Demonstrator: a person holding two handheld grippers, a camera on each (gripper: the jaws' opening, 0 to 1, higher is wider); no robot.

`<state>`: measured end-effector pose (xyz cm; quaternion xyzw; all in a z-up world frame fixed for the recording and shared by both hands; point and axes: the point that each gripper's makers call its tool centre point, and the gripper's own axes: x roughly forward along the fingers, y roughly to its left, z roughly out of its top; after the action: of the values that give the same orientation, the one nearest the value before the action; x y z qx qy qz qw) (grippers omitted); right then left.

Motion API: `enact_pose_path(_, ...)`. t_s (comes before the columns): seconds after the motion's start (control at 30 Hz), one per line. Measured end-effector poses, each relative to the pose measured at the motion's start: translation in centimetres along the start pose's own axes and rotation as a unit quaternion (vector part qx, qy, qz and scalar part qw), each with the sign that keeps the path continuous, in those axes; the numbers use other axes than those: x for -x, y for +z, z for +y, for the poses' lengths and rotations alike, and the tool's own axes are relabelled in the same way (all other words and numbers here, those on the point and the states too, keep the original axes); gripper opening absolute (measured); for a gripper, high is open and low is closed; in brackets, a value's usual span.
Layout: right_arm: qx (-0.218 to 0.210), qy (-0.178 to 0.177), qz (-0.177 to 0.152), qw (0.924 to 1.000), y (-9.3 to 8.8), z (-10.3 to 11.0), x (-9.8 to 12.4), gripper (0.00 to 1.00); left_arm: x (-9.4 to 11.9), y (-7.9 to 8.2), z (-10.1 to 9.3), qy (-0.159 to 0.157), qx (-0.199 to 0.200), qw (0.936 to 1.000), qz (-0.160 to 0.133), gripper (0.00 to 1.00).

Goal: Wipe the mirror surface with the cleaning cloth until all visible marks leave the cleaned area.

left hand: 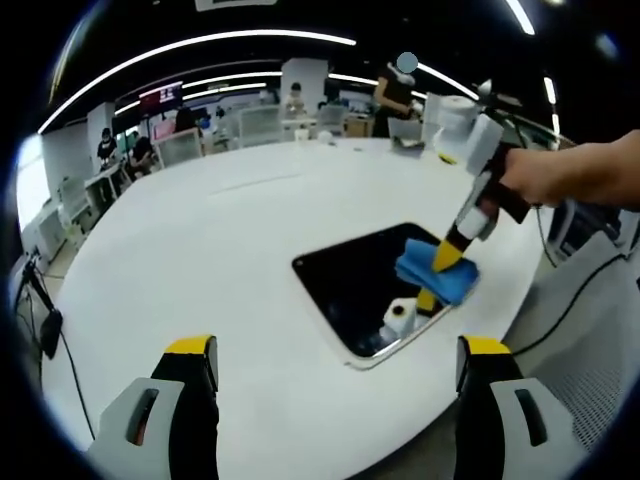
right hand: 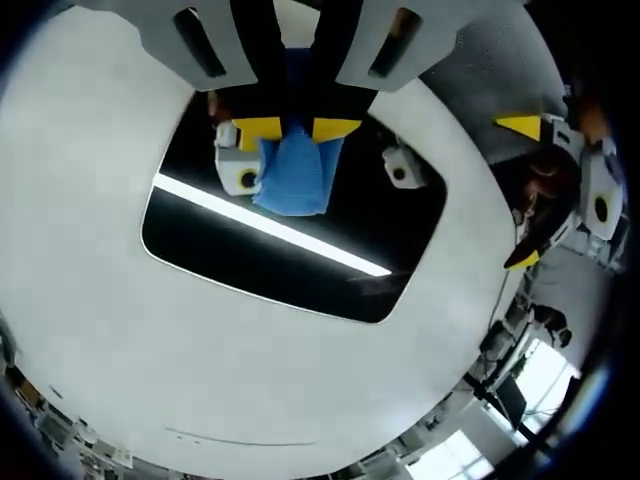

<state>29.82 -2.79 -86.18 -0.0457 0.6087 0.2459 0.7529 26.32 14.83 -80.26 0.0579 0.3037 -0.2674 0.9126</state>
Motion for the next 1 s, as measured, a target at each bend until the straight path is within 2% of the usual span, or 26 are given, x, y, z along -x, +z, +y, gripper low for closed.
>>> enact_pose_path(0.83, 0.024, 0.004, 0.012, 0.9996, -3.5, 1.9, 0.7, 0.02, 0.0, 0.1, -0.2, -0.002, -0.002, 1.0000, -0.001, 1.00)
enact_pose_path(1.0, 0.016, 0.009, 0.005, 0.9998, -3.3, 1.7, 0.7, 0.02, 0.0, 0.1, -0.1, -0.001, -0.002, 1.0000, -0.001, 1.00)
